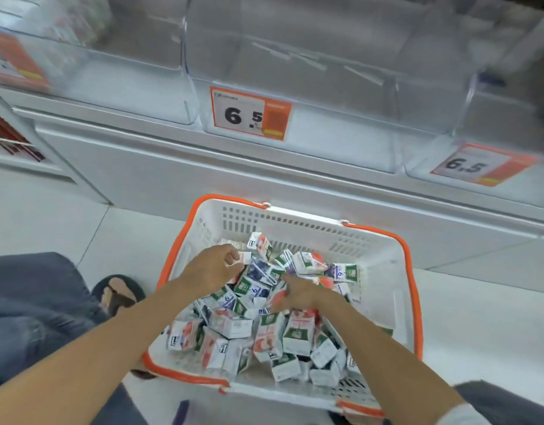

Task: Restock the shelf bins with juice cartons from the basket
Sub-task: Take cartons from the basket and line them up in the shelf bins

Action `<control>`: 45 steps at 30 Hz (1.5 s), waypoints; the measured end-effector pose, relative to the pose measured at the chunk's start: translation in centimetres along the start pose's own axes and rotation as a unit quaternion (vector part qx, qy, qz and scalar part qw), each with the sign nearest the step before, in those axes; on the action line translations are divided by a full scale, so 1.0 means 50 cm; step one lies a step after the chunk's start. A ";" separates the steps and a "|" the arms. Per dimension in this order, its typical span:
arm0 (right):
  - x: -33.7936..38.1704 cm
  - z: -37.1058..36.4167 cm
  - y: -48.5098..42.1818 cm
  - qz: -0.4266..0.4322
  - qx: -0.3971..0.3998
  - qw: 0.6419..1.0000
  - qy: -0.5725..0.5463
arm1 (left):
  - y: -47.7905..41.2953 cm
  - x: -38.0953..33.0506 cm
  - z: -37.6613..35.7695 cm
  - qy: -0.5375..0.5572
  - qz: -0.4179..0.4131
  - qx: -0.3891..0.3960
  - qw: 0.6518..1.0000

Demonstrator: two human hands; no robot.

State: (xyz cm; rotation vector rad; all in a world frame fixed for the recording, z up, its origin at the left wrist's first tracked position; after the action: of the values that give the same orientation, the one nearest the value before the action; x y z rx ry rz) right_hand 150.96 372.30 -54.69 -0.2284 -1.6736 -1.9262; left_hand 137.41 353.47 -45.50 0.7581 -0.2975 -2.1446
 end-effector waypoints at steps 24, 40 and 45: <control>-0.139 0.075 0.138 0.041 -0.147 0.986 0.075 | -0.016 -0.137 -0.087 0.466 0.144 0.180 0.854; 0.179 0.043 0.249 0.367 -0.236 0.881 -0.184 | -0.006 -0.147 0.013 0.629 0.082 0.146 0.759; 0.269 0.068 0.266 0.325 -0.153 0.888 -0.286 | 0.021 -0.100 0.097 0.545 0.049 0.113 0.829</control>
State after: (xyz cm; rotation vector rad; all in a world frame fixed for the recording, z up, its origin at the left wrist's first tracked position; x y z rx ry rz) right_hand 146.01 370.73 -36.20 -1.4068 -1.3286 -1.6446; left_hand 137.52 356.41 -39.13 1.8989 0.0371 -1.2797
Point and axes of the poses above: each hand's wrist, its own y-axis away from the middle knuckle, its own z-axis out of the back of the hand, x = y × z, the point moved 2 cm from there along -y, towards the middle knuckle, and after that the axes turned 15 degrees about -y, right-handed, at the moved point
